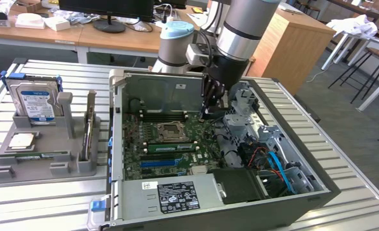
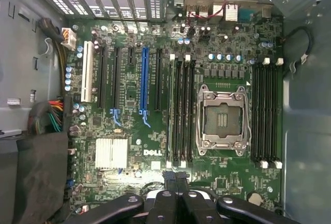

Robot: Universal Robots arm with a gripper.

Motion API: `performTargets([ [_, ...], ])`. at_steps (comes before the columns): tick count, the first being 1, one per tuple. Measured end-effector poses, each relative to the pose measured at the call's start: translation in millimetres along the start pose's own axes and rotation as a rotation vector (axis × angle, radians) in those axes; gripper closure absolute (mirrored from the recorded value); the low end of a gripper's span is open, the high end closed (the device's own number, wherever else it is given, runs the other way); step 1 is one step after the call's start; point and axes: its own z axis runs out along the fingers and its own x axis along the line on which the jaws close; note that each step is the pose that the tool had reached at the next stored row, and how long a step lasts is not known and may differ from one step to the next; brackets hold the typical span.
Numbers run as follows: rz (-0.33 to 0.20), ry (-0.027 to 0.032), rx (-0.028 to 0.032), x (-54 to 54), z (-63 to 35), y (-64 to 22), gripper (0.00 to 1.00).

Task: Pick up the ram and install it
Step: 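Press down the ram until it locks into place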

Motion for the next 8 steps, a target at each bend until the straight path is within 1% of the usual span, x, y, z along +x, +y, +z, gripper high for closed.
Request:
performTargets([
  [8,0.000,-0.0001,0.0000,0.1,5.2,-0.3,0.90],
])
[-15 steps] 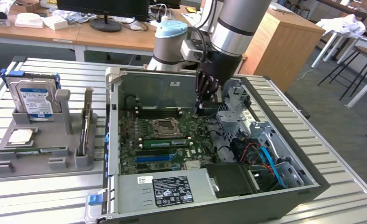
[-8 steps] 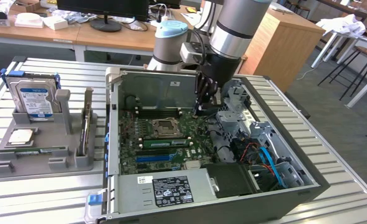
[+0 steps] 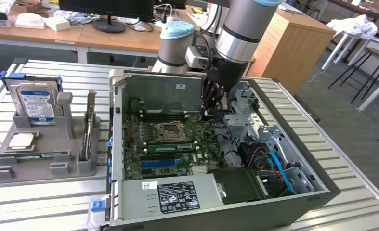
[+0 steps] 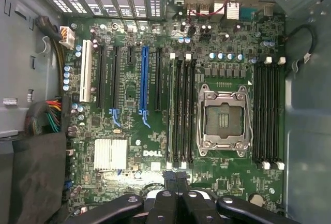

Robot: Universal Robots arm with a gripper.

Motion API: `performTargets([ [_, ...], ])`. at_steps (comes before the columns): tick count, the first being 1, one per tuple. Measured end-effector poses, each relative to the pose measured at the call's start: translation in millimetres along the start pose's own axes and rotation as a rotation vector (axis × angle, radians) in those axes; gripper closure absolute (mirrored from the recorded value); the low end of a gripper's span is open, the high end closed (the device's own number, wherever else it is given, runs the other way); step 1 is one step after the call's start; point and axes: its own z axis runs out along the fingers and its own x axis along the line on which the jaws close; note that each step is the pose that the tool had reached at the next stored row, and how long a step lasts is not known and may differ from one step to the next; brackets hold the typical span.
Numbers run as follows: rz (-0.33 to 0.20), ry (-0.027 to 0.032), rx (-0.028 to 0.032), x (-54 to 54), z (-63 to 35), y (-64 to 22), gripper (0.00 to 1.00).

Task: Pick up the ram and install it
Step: 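Press down the ram until it locks into place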

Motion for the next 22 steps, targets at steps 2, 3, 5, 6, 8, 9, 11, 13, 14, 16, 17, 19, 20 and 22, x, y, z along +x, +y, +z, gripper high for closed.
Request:
performTargets([
  [2,0.000,0.0001,0.0000,0.1,1.5,-0.1,0.90],
  [3,0.000,0.0000,0.0000,0.1,2.3,-0.1,0.90],
  [5,0.000,0.0001,-0.0001,0.1,3.8,-0.2,0.90],
  [6,0.000,0.0001,0.0000,0.1,4.6,-0.3,0.90],
  [8,0.000,0.0000,0.0000,0.1,6.2,-0.3,0.90],
  [9,0.000,0.0000,0.0000,0.2,7.0,-0.4,0.90],
  [11,0.000,0.0000,0.0000,0.2,8.7,-0.5,0.90],
  [13,0.000,0.0000,0.0000,0.2,10.5,-0.6,0.90],
  [14,0.000,0.0000,0.0000,0.2,11.3,-0.6,0.90],
  [16,0.000,0.0000,0.0000,0.3,13.2,-0.7,0.90],
  [17,0.000,-0.0001,0.0000,0.3,14.3,-0.8,0.90],
  [19,0.000,0.0000,-0.0001,0.4,16.4,-0.9,0.90],
  [20,0.000,0.0000,0.0000,0.4,17.5,-1.0,0.90],
  [22,0.000,0.0000,0.0000,0.4,19.7,-1.1,0.90],
])
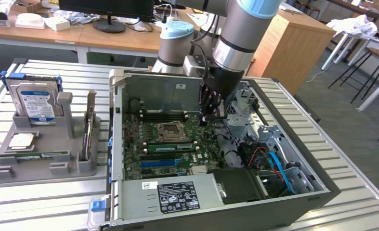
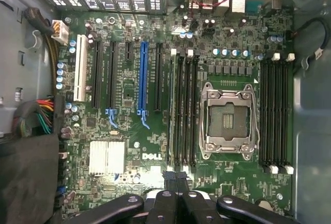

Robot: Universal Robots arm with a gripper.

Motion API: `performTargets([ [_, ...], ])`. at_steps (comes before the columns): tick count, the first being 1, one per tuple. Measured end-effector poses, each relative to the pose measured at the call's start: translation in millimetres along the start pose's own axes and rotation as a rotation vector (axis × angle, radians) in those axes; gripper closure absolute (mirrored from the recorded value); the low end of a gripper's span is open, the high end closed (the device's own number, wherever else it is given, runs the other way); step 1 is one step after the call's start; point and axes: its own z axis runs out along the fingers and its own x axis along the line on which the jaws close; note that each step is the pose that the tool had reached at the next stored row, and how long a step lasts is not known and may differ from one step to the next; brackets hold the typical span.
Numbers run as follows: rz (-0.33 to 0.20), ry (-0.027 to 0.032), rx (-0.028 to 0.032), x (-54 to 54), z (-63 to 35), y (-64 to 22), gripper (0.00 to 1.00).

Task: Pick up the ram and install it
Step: 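Press down the ram until it locks into place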

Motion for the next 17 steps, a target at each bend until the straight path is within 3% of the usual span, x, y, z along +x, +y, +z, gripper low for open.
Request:
performTargets([
  [17,0.000,0.0000,0.0000,0.3,15.7,-0.9,0.90],
])
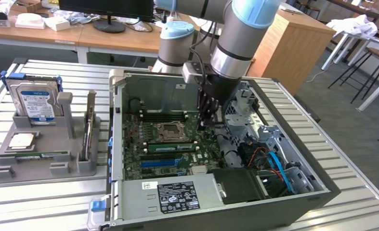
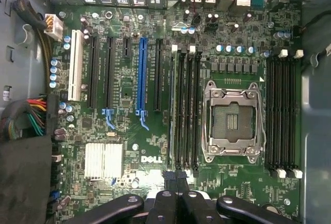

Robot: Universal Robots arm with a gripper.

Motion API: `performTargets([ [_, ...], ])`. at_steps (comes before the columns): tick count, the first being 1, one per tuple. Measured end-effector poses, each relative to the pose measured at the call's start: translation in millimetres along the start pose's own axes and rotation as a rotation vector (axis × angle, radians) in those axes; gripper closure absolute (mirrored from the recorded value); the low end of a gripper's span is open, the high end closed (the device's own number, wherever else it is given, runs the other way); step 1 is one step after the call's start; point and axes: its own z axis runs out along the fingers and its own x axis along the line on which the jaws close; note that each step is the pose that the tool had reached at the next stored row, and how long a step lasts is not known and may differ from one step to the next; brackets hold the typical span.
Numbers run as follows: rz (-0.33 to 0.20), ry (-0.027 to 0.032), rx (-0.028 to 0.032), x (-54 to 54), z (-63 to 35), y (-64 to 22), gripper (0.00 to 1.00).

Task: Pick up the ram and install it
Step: 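Press down the ram until it locks into place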

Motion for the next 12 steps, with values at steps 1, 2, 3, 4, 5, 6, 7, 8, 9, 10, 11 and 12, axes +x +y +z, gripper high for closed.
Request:
performTargets([
  [1,0.000,0.0000,0.0000,0.0,0.7,0.0,0.90],
  [2,0.000,0.0000,0.0000,0.1,1.4,-0.1,0.90],
  [3,0.000,0.0000,0.0000,0.1,2.1,-0.1,0.90],
  [4,0.000,0.0001,0.0000,0.1,2.8,-0.2,0.90],
  [5,0.000,0.0001,0.0000,0.1,3.5,-0.2,0.90],
  [6,0.000,0.0000,0.0000,0.1,4.3,-0.3,0.90],
  [7,0.000,0.0000,0.0000,0.1,4.9,-0.3,0.90],
  [8,0.000,0.0000,0.0000,0.1,5.6,-0.3,0.90],
  [9,0.000,0.0000,0.0000,0.2,6.3,-0.4,0.90],
  [10,0.000,0.0000,0.0000,0.2,7.0,-0.4,0.90],
  [11,0.000,0.0000,0.0000,0.2,7.7,-0.4,0.90],
  [12,0.000,0.0000,0.0000,0.2,8.4,-0.5,0.90],
])
